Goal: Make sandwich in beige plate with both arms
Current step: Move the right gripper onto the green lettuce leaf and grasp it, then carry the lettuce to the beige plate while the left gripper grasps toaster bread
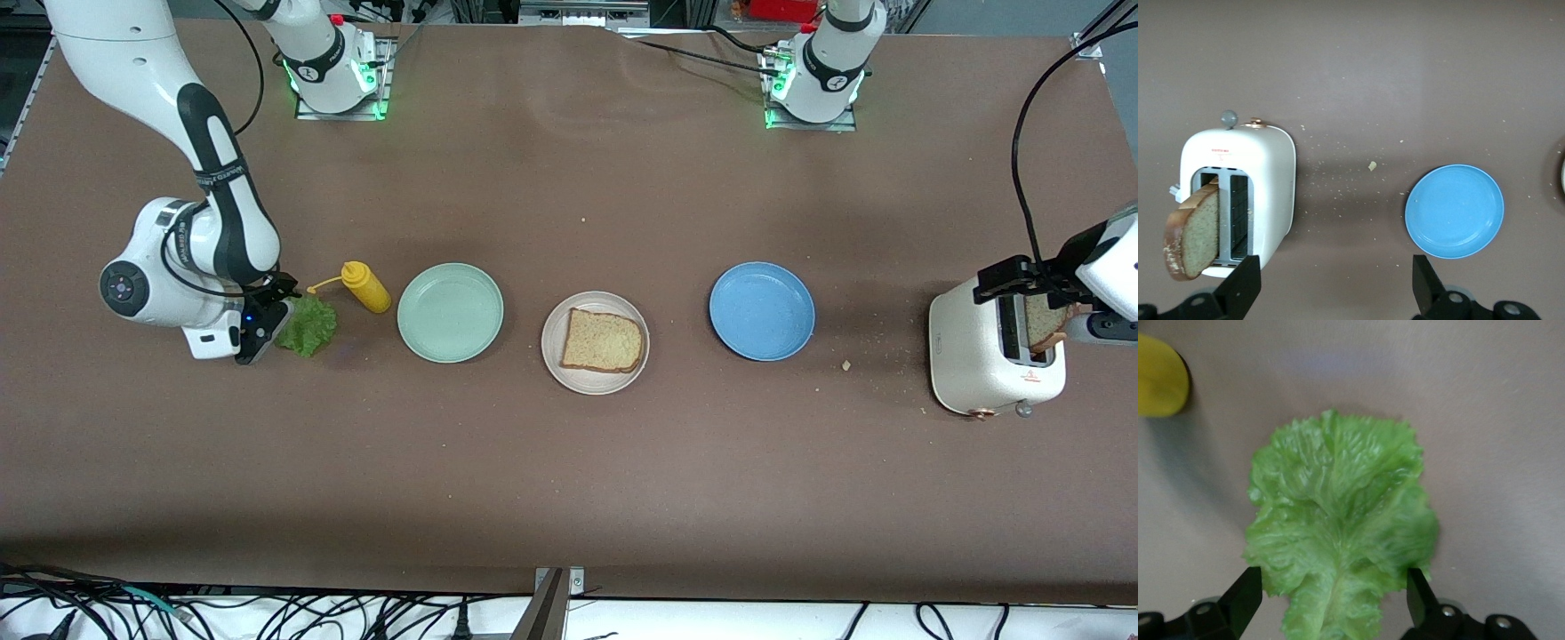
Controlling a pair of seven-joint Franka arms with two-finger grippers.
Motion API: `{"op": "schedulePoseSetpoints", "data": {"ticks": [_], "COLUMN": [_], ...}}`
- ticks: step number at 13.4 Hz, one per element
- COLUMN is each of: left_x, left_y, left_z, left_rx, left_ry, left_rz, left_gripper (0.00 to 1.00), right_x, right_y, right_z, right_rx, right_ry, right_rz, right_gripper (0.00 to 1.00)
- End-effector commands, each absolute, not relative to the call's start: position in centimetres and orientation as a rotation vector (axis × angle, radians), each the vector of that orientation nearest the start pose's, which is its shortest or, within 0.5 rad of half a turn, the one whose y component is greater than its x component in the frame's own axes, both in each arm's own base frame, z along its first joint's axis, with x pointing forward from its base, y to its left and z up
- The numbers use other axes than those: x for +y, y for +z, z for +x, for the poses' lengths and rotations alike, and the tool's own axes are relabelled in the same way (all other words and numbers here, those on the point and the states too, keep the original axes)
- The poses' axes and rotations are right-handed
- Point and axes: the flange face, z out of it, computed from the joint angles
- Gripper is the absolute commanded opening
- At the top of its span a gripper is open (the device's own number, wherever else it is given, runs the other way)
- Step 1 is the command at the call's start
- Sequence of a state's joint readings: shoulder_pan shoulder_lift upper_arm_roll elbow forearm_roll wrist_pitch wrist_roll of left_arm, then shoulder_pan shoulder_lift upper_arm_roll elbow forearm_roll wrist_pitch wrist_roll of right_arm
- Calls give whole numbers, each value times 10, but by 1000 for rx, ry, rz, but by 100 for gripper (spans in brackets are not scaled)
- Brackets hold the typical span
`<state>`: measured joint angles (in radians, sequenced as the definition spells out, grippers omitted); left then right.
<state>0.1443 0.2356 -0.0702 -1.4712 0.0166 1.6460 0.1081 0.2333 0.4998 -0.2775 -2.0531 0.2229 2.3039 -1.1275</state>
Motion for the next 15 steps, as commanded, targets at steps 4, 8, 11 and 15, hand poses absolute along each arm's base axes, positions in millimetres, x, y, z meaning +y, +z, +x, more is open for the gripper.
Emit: {"op": "schedulePoseSetpoints", "data": {"ticks": [4, 8, 11, 15], "left_x": [109, 145, 173, 209], "left_y": [530, 512, 485, 449], "left_z": [625, 622, 616, 603], "left_rx": [186, 211, 228, 234], "left_ry": [59, 72, 54, 14], "left_rz": [-3093, -3097, -3095, -3088], "left_gripper": [100, 100, 100, 100], "right_x": [-19, -19, -18, -17], "right_y": [179, 182, 190, 225], "right_z": [551, 553, 562, 588], "right_rx": [-1344, -1354, -1355, -1439], "right_ry": [272, 268, 243, 272], "right_rz": [-2695, -2694, -2705, -2692], "right_gripper": [9, 0, 0, 0]}}
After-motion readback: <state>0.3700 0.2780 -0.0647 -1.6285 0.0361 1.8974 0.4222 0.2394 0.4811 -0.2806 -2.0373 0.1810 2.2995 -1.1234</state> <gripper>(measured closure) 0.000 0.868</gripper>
